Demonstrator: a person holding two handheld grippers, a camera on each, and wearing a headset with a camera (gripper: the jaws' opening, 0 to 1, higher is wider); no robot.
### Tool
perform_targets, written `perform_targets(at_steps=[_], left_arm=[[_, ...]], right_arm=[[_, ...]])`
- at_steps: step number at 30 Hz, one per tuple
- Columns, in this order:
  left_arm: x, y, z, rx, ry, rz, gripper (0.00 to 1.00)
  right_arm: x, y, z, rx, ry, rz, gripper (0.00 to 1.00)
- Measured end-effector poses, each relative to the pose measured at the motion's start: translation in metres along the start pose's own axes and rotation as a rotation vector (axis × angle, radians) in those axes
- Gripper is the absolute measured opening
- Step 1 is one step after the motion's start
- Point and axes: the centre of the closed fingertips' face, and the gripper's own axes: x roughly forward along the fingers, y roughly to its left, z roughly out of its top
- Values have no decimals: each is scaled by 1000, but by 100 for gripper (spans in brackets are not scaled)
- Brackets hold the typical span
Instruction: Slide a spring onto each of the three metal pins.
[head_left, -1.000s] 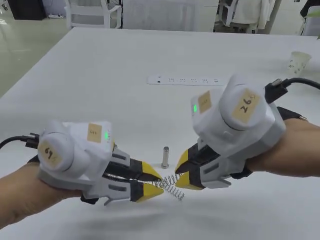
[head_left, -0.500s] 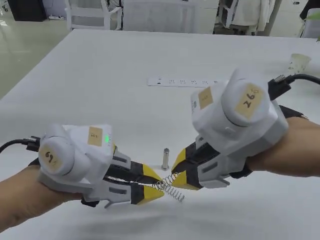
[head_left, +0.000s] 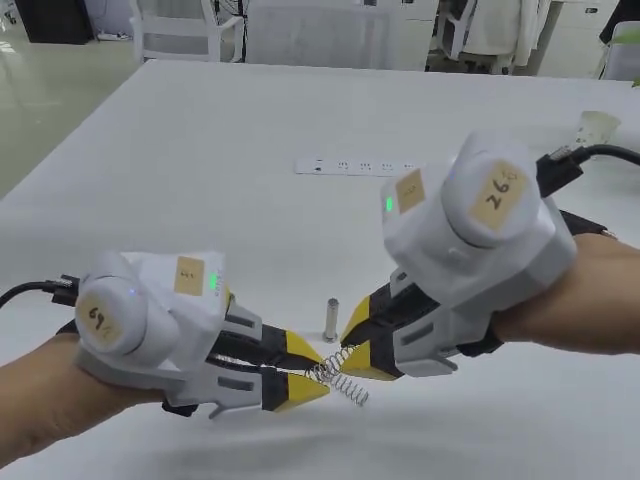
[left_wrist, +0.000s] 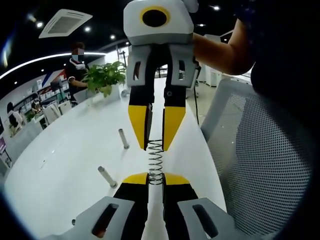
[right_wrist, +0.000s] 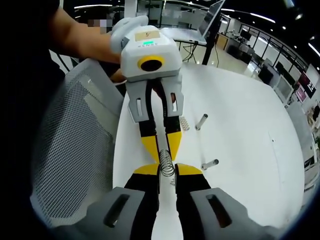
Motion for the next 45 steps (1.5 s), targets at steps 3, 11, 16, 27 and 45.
perform_targets(at_steps=[3,11,16,27,45], left_arm=[[0,-1,1,5,-2,-3,1],[1,-2,1,2,-6,-8,1],[0,0,3,-8,-18,-5,1],[-1,0,6,-10,-26,-2,1],[0,-1,9,-9,-35,-2,1]], right_arm=[[0,0,0,7,-2,1,10],[3,0,-3,20,-8,9,11],[6,0,-5,24,-8,16,11],[9,1,-2,37,-37,31,10],[12,3,-3,53,-57,48,10]])
